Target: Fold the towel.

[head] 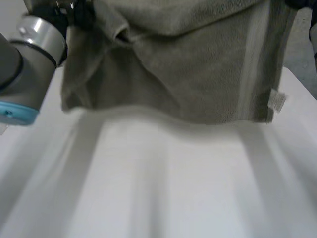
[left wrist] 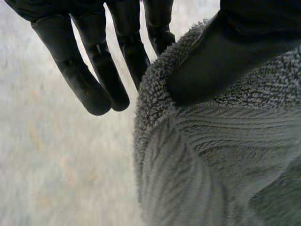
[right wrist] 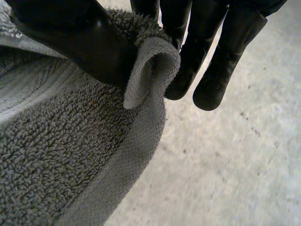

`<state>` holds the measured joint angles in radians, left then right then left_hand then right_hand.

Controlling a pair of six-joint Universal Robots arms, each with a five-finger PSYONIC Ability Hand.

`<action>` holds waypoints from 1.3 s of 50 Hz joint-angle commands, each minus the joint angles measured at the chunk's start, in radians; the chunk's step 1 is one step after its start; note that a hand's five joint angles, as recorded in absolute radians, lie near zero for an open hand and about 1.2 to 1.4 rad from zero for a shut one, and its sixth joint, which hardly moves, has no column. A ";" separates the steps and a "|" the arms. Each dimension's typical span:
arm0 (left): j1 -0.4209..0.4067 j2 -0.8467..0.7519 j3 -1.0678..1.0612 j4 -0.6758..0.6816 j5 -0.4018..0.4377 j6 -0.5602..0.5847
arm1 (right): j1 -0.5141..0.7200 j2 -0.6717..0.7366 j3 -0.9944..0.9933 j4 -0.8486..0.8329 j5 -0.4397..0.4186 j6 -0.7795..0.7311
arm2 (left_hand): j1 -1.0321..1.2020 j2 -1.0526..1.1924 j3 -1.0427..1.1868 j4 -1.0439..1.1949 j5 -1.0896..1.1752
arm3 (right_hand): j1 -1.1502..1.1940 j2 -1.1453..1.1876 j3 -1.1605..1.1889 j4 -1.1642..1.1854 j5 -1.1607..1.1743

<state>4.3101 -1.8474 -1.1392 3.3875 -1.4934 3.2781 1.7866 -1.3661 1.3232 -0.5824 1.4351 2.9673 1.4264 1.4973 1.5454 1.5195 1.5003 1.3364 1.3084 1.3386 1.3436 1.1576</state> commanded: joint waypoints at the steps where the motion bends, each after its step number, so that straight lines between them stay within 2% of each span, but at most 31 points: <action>1: -0.001 0.042 -0.140 0.029 0.048 -0.078 | 0.010 0.019 0.007 0.134 -0.036 -0.007 | -0.030 -0.101 -0.149 -0.123 -0.279 | 0.060 0.088 0.058 0.053 0.064; 6: 0.008 0.013 -0.287 0.019 0.079 -0.072 | 0.008 0.058 0.048 0.291 -0.122 -0.047 | -0.030 -0.101 -0.149 -0.123 -0.279 | 0.060 0.088 0.058 0.053 0.064; 8: 0.052 -0.041 -0.373 0.003 0.105 -0.040 | 0.008 0.093 0.098 0.386 -0.192 -0.114 | -0.030 -0.101 -0.149 -0.123 -0.279 | 0.060 0.088 0.058 0.053 0.064; 9: 0.053 -0.041 -0.373 0.003 0.105 -0.040 | 0.008 0.093 0.099 0.386 -0.193 -0.114 | -0.030 -0.101 -0.149 -0.123 -0.279 | 0.060 0.088 0.058 0.053 0.064; 11: 0.088 -0.096 -0.433 -0.022 0.139 0.042 | 0.001 0.122 0.166 0.458 -0.234 -0.221 | -0.030 -0.101 -0.149 -0.123 -0.279 | 0.060 0.088 0.058 0.053 0.064; 14: 0.100 -0.119 -0.455 -0.040 0.156 0.103 | -0.001 0.125 0.202 0.480 -0.236 -0.280 | -0.030 -0.101 -0.149 -0.123 -0.279 | 0.060 0.088 0.058 0.053 0.064; 16: 0.120 -0.150 -0.479 -0.077 0.171 0.246 | -0.003 0.124 0.266 0.490 -0.240 -0.367 | -0.030 -0.101 -0.149 -0.123 -0.279 | 0.060 0.088 0.058 0.053 0.064; 17: 0.120 -0.150 -0.479 -0.077 0.171 0.247 | -0.003 0.124 0.266 0.490 -0.240 -0.367 | -0.030 -0.101 -0.149 -0.123 -0.279 | 0.060 0.088 0.058 0.053 0.064; 19: 0.160 -0.156 -0.482 -0.111 0.168 0.358 | -0.003 0.121 0.309 0.487 -0.240 -0.396 | -0.030 -0.101 -0.149 -0.123 -0.279 | 0.060 0.088 0.058 0.053 0.064; 21: 0.161 -0.156 -0.479 -0.129 0.167 0.398 | -0.003 0.119 0.323 0.486 -0.240 -0.393 | -0.041 -0.112 -0.160 -0.134 -0.290 | 0.060 0.088 0.058 0.053 0.064; 22: 0.160 -0.153 -0.478 -0.148 0.168 0.417 | -0.003 0.114 0.333 0.486 -0.240 -0.392 | -0.172 -0.243 -0.291 -0.265 -0.421 | 0.060 0.088 0.058 0.053 0.064; 25: 0.157 -0.145 -0.476 -0.159 0.170 0.416 | -0.003 0.113 0.343 0.486 -0.237 -0.390 | -0.306 -0.377 -0.425 -0.399 -0.554 | 0.060 0.088 0.058 0.053 0.064; 27: 0.137 -0.135 -0.470 -0.159 0.170 0.394 | -0.001 0.110 0.369 0.484 -0.239 -0.386 | -0.528 -0.599 -0.647 -0.621 -0.776 | 0.060 0.088 0.058 0.053 0.064; 28: 0.137 -0.135 -0.470 -0.159 0.170 0.394 | -0.001 0.110 0.369 0.484 -0.239 -0.386 | -0.529 -0.600 -0.648 -0.622 -0.777 | 0.060 0.088 0.058 0.053 0.064; 30: 0.100 -0.118 -0.470 -0.159 0.168 0.345 | -0.003 0.110 0.390 0.469 -0.237 -0.367 | -0.850 -0.921 -0.969 -0.943 -1.099 | 0.060 0.088 0.058 0.053 0.064; 35: 0.047 -0.095 -0.491 -0.163 0.160 0.269 | -0.007 0.108 0.422 0.428 -0.229 -0.306 | -1.054 -1.125 -1.173 -1.147 -1.302 | 0.060 0.088 0.058 0.053 0.064; 41: -0.009 -0.072 -0.550 -0.159 0.154 0.230 | -0.021 0.108 0.439 0.391 -0.186 -0.272 | -1.098 -1.169 -1.217 -1.191 -1.347 | 0.060 0.088 0.058 0.053 0.064; 44: -0.033 -0.050 -0.596 -0.142 0.144 0.222 | -0.021 0.105 0.439 0.383 -0.139 -0.269 | -1.122 -1.193 -1.241 -1.215 -1.370 | 0.060 0.088 0.058 0.053 0.064; 46: -0.052 -0.039 -0.634 -0.107 0.102 0.222 | -0.032 0.088 0.441 0.366 -0.088 -0.254 | -1.119 -1.190 -1.238 -1.212 -1.367 | 0.060 0.088 0.058 0.053 0.064; 49: -0.059 -0.038 -0.654 -0.083 0.073 0.221 | -0.039 0.081 0.447 0.352 -0.068 -0.238 | -1.119 -1.190 -1.238 -1.212 -1.367 | 0.060 0.088 0.058 0.053 0.064; 51: -0.073 -0.042 -0.685 -0.038 0.018 0.219 | -0.044 0.068 0.453 0.334 -0.044 -0.202 | -1.119 -1.190 -1.238 -1.212 -1.367 | 0.060 0.088 0.058 0.053 0.064; 57: -0.102 -0.059 -0.705 0.058 -0.044 0.212 | -0.046 0.065 0.452 0.332 -0.039 -0.174 | -1.107 -1.178 -1.226 -1.200 -1.356 | 0.060 0.088 0.058 0.053 0.064; 65: -0.113 -0.131 -0.691 0.108 -0.059 0.192 | -0.047 0.062 0.453 0.332 -0.036 -0.174 | -1.081 -1.152 -1.200 -1.174 -1.329 | 0.060 0.088 0.058 0.053 0.064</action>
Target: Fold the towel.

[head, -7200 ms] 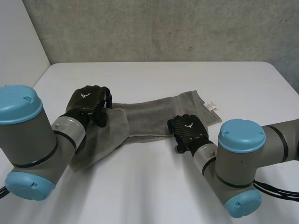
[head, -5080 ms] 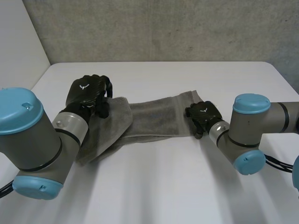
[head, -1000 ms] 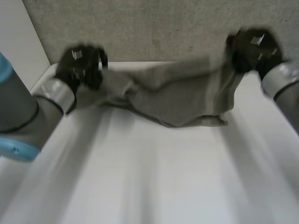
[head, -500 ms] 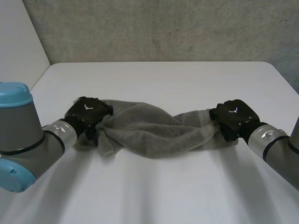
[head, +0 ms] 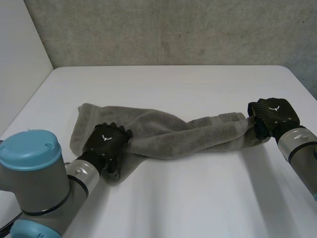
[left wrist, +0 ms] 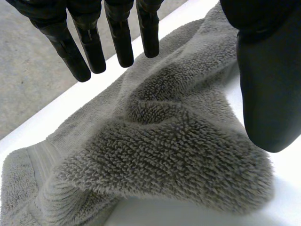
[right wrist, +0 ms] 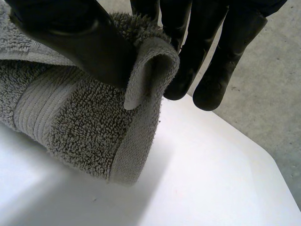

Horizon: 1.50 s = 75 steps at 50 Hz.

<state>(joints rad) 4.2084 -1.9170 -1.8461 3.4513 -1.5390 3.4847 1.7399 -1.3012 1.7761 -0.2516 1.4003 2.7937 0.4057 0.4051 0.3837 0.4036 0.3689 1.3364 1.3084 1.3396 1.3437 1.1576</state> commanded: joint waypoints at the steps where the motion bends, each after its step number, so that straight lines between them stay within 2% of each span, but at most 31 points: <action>1: -0.011 -0.062 0.016 0.045 -0.013 -0.015 | 0.000 -0.003 0.000 0.002 -0.001 0.000 | -0.060 -0.059 -0.038 -0.058 -0.198 | 0.060 0.088 0.057 0.053 0.064; 9: -0.022 -0.103 0.021 0.037 -0.016 -0.013 | -0.013 -0.026 0.002 -0.001 0.002 0.007 | -0.045 -0.045 -0.023 -0.043 -0.183 | 0.060 0.088 0.057 0.053 0.064; 14: -0.060 -0.093 0.007 0.034 -0.039 -0.015 | -0.013 -0.026 0.002 -0.003 0.020 0.014 | -0.037 -0.036 -0.015 -0.034 -0.174 | 0.060 0.088 0.057 0.053 0.064; 17: -0.082 -0.079 0.001 0.032 -0.082 -0.015 | -0.014 -0.026 -0.001 -0.011 0.031 0.014 | -0.001 -0.001 0.021 0.001 -0.139 | 0.060 0.088 0.057 0.053 0.064; 19: -0.088 -0.047 -0.013 0.029 -0.151 -0.016 | -0.026 -0.026 -0.001 -0.032 0.035 0.012 | 0.045 0.046 0.067 0.048 -0.092 | 0.060 0.088 0.057 0.053 0.064; 23: -0.082 0.001 -0.030 0.028 -0.184 -0.015 | -0.048 -0.026 -0.003 -0.037 0.035 0.009 | 0.110 0.111 0.132 0.112 -0.028 | 0.060 0.088 0.057 0.053 0.064; 31: -0.079 0.161 -0.087 -0.006 -0.173 -0.015 | -0.057 -0.023 -0.011 -0.037 0.035 0.007 | 0.248 0.249 0.270 0.250 0.110 | 0.060 0.088 0.057 0.053 0.064; 36: -0.051 0.248 -0.136 -0.089 -0.107 -0.027 | -0.056 -0.020 -0.012 -0.035 0.035 0.007 | 0.389 0.389 0.411 0.391 0.251 | 0.060 0.088 0.057 0.053 0.064; 42: -0.031 0.259 -0.148 -0.199 -0.041 -0.059 | -0.054 -0.016 -0.012 -0.035 0.031 0.006 | 0.433 0.434 0.455 0.435 0.295 | 0.060 0.088 0.057 0.053 0.064; 46: -0.010 0.250 -0.147 -0.274 -0.017 -0.105 | -0.049 -0.015 -0.012 -0.035 0.029 0.006 | 0.445 0.445 0.467 0.447 0.307 | 0.060 0.088 0.057 0.053 0.064; 53: -0.001 0.173 -0.134 -0.284 -0.021 -0.124 | -0.048 -0.015 -0.012 -0.032 0.028 0.006 | 0.448 0.448 0.470 0.450 0.310 | 0.060 0.088 0.057 0.053 0.064; 58: 0.039 0.113 -0.100 -0.273 -0.018 -0.122 | -0.048 -0.015 -0.012 -0.031 0.025 0.006 | 0.421 0.422 0.443 0.424 0.284 | 0.060 0.088 0.057 0.053 0.064; 61: 0.044 0.050 -0.048 -0.256 -0.020 -0.118 | -0.046 -0.015 -0.012 -0.031 0.023 0.006 | 0.354 0.355 0.376 0.356 0.216 | 0.060 0.088 0.057 0.053 0.064; 63: 0.047 -0.008 0.014 -0.232 -0.026 -0.110 | -0.046 -0.015 -0.011 -0.032 0.022 0.006 | 0.190 0.191 0.212 0.192 0.052 | 0.060 0.088 0.057 0.053 0.064; 68: 0.055 -0.085 0.138 -0.192 -0.032 -0.105 | -0.045 -0.015 -0.007 -0.032 0.022 0.006 | 0.084 0.085 0.106 0.086 -0.054 | 0.060 0.088 0.057 0.053 0.064; 75: 0.056 -0.158 0.304 -0.187 -0.038 -0.107 | -0.045 -0.015 -0.006 -0.032 0.020 0.004 | 0.084 0.084 0.106 0.086 -0.054 | 0.060 0.088 0.057 0.053 0.064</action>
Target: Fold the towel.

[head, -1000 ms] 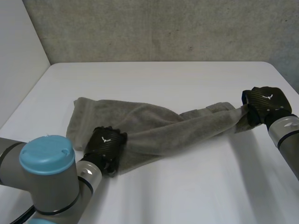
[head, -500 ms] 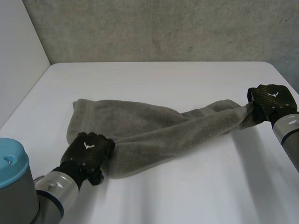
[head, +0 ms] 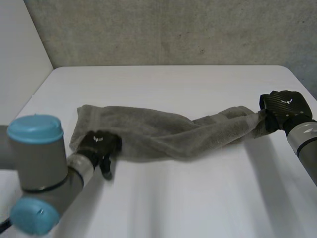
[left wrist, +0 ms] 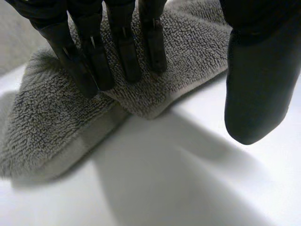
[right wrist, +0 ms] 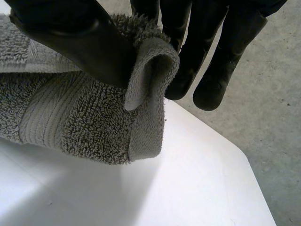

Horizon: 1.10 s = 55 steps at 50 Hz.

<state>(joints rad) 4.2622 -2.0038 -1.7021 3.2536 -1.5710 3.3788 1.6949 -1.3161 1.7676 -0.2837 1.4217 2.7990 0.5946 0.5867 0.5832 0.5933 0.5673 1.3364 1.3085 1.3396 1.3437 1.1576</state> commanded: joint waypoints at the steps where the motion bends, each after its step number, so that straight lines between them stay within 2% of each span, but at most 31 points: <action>1: 0.001 -0.088 0.192 0.011 -0.006 0.001 | 0.000 0.000 0.004 0.000 -0.001 -0.001 | -0.108 -0.100 -0.097 -0.107 -0.255 | 0.060 0.088 0.057 0.053 0.064; 20: -0.007 -0.294 0.413 0.011 -0.006 0.064 | 0.000 0.023 0.001 -0.003 -0.001 -0.004 | -0.088 -0.080 -0.076 -0.086 -0.235 | 0.060 0.088 0.057 0.053 0.064; 27: -0.019 -0.294 0.401 0.006 -0.004 0.060 | -0.001 0.032 -0.004 -0.003 -0.001 -0.006 | -0.052 -0.044 -0.041 -0.051 -0.199 | 0.060 0.088 0.057 0.053 0.064; 29: -0.027 -0.291 0.397 0.006 -0.004 0.060 | -0.004 0.032 -0.005 -0.003 -0.001 -0.006 | 0.001 0.008 0.012 0.002 -0.147 | 0.060 0.088 0.057 0.053 0.064; 30: -0.039 -0.286 0.392 0.006 -0.004 0.063 | -0.006 0.032 -0.007 -0.003 -0.001 -0.006 | 0.128 0.136 0.140 0.130 -0.019 | 0.060 0.088 0.057 0.053 0.064; 31: -0.047 -0.282 0.386 0.005 -0.007 0.063 | -0.007 0.032 -0.008 -0.003 -0.001 -0.006 | 0.348 0.356 0.359 0.349 0.201 | 0.060 0.088 0.057 0.053 0.064; 32: -0.047 -0.282 0.386 0.005 -0.008 0.063 | -0.007 0.032 -0.008 -0.003 -0.001 -0.006 | 0.350 0.358 0.361 0.351 0.203 | 0.060 0.088 0.057 0.053 0.064; 34: -0.050 -0.256 0.374 0.002 -0.032 0.060 | -0.011 0.032 -0.008 -0.006 0.000 -0.003 | 0.756 0.764 0.767 0.757 0.609 | 0.060 0.088 0.057 0.053 0.064; 35: -0.050 -0.256 0.374 0.001 -0.032 0.060 | -0.011 0.032 -0.008 -0.006 0.000 -0.003 | 0.758 0.766 0.769 0.759 0.611 | 0.060 0.088 0.057 0.053 0.064; 41: -0.044 -0.117 0.329 -0.002 -0.098 0.053 | -0.009 -0.035 -0.016 -0.015 -0.009 0.007 | 0.802 0.810 0.813 0.803 0.654 | 0.060 0.088 0.057 0.053 0.064; 42: -0.045 -0.078 0.326 -0.002 -0.098 0.053 | -0.008 -0.095 -0.016 -0.025 -0.010 0.014 | 0.802 0.810 0.813 0.803 0.654 | 0.060 0.088 0.057 0.053 0.064; 45: -0.045 -0.030 0.326 -0.003 -0.098 0.053 | -0.004 -0.152 -0.016 -0.048 -0.015 0.037 | 0.802 0.810 0.813 0.803 0.654 | 0.060 0.088 0.057 0.053 0.064; 50: -0.033 0.253 0.332 0.006 -0.089 0.036 | -0.010 -0.365 -0.039 -0.192 -0.038 0.218 | 0.802 0.810 0.813 0.803 0.654 | 0.060 0.088 0.057 0.053 0.064; 53: -0.030 0.312 0.337 0.008 -0.078 0.024 | -0.012 -0.413 -0.053 -0.206 -0.037 0.260 | 0.802 0.810 0.813 0.803 0.654 | 0.060 0.088 0.057 0.053 0.064; 55: -0.025 0.400 0.343 0.005 -0.040 -0.010 | -0.015 -0.474 -0.094 -0.162 -0.038 0.299 | 0.802 0.810 0.813 0.803 0.654 | 0.060 0.088 0.057 0.053 0.064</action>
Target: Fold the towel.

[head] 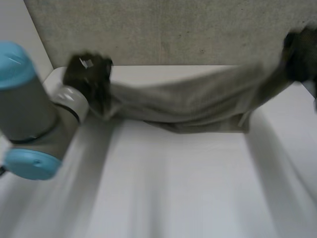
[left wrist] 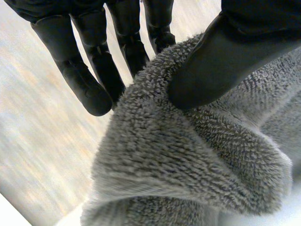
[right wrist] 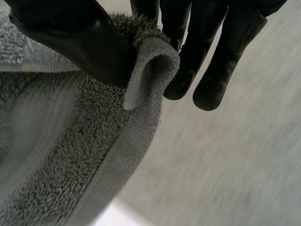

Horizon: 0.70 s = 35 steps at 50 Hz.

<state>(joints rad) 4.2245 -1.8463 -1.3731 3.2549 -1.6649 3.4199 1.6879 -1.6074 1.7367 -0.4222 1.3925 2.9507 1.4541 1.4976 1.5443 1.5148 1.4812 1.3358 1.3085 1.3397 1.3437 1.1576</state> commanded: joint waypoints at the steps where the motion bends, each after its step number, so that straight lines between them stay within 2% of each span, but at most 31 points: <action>1: 0.012 0.243 0.014 0.003 0.054 -0.051 | -0.008 -0.183 -0.063 -0.023 -0.009 0.148 | -0.058 -0.101 -0.148 -0.119 -0.259 | 0.060 0.088 0.057 0.053 0.064; 3: 0.011 0.291 0.006 -0.017 0.102 -0.082 | -0.016 -0.193 -0.113 0.110 -0.029 0.148 | -0.058 -0.101 -0.148 -0.119 -0.259 | 0.060 0.088 0.057 0.053 0.064; 4: 0.011 0.291 0.006 -0.017 0.102 -0.082 | -0.016 -0.193 -0.114 0.111 -0.029 0.148 | -0.058 -0.101 -0.148 -0.119 -0.259 | 0.060 0.088 0.057 0.053 0.064; 6: 0.011 0.302 -0.010 -0.082 0.126 -0.094 | -0.022 -0.168 -0.187 0.308 -0.072 0.119 | -0.058 -0.101 -0.148 -0.119 -0.259 | 0.060 0.088 0.057 0.053 0.064; 7: 0.011 0.302 -0.011 -0.083 0.126 -0.094 | -0.022 -0.167 -0.187 0.309 -0.072 0.119 | -0.058 -0.101 -0.148 -0.119 -0.259 | 0.060 0.088 0.057 0.053 0.064; 9: 0.014 0.292 -0.023 -0.174 0.129 -0.097 | -0.013 -0.085 -0.251 0.493 -0.110 0.026 | -0.058 -0.101 -0.148 -0.119 -0.259 | 0.060 0.088 0.057 0.053 0.064; 12: 0.014 0.282 -0.029 -0.213 0.131 -0.096 | -0.008 -0.045 -0.272 0.556 -0.115 -0.042 | -0.058 -0.101 -0.148 -0.119 -0.259 | 0.060 0.088 0.057 0.053 0.064; 14: 0.020 0.202 -0.043 -0.276 0.134 -0.094 | 0.006 0.029 -0.289 0.612 -0.109 -0.172 | -0.058 -0.101 -0.148 -0.119 -0.259 | 0.060 0.088 0.057 0.053 0.064; 15: 0.020 0.202 -0.043 -0.276 0.134 -0.094 | 0.006 0.029 -0.289 0.612 -0.109 -0.173 | -0.058 -0.101 -0.148 -0.119 -0.259 | 0.060 0.088 0.057 0.053 0.064; 17: 0.025 0.097 -0.047 -0.317 0.134 -0.091 | 0.036 0.099 -0.310 0.620 -0.080 -0.240 | -0.058 -0.101 -0.148 -0.119 -0.259 | 0.060 0.088 0.057 0.053 0.064; 23: 0.025 -0.048 -0.011 -0.343 0.132 -0.080 | 0.101 0.254 -0.387 0.623 -0.012 -0.257 | -0.058 -0.101 -0.148 -0.119 -0.259 | 0.060 0.088 0.057 0.053 0.064; 25: 0.028 -0.141 0.095 -0.345 0.131 -0.070 | 0.148 0.331 -0.478 0.620 0.025 -0.266 | -0.058 -0.101 -0.148 -0.119 -0.259 | 0.060 0.088 0.057 0.053 0.064; 28: 0.032 -0.171 0.158 -0.343 0.125 -0.065 | 0.168 0.371 -0.539 0.612 0.045 -0.277 | -0.058 -0.101 -0.148 -0.119 -0.259 | 0.060 0.088 0.057 0.053 0.064; 30: 0.055 -0.192 0.286 -0.327 0.129 -0.065 | 0.193 0.437 -0.693 0.576 0.084 -0.291 | -0.058 -0.101 -0.148 -0.119 -0.259 | 0.060 0.088 0.057 0.053 0.064; 31: 0.055 -0.192 0.287 -0.327 0.129 -0.065 | 0.193 0.437 -0.694 0.576 0.085 -0.291 | -0.058 -0.101 -0.148 -0.119 -0.259 | 0.060 0.088 0.057 0.053 0.064; 33: 0.078 -0.180 0.400 -0.209 0.129 -0.074 | 0.205 0.457 -0.807 0.425 0.137 -0.283 | -0.058 -0.101 -0.148 -0.119 -0.259 | 0.060 0.088 0.057 0.053 0.064; 34: 0.078 -0.180 0.401 -0.208 0.129 -0.074 | 0.205 0.457 -0.807 0.424 0.137 -0.283 | -0.058 -0.101 -0.148 -0.119 -0.259 | 0.060 0.088 0.057 0.053 0.064; 35: 0.083 -0.159 0.416 -0.105 0.129 -0.083 | 0.208 0.452 -0.822 0.316 0.167 -0.286 | -0.058 -0.101 -0.148 -0.119 -0.259 | 0.060 0.088 0.057 0.053 0.064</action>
<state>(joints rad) 4.2677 -2.0284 -1.1598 2.9158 -1.5365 3.3545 1.8667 -1.2030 1.1247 0.1743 1.4552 2.6618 1.4541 1.4978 1.5466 1.5276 1.4833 1.3354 1.3085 1.3436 1.3518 1.1576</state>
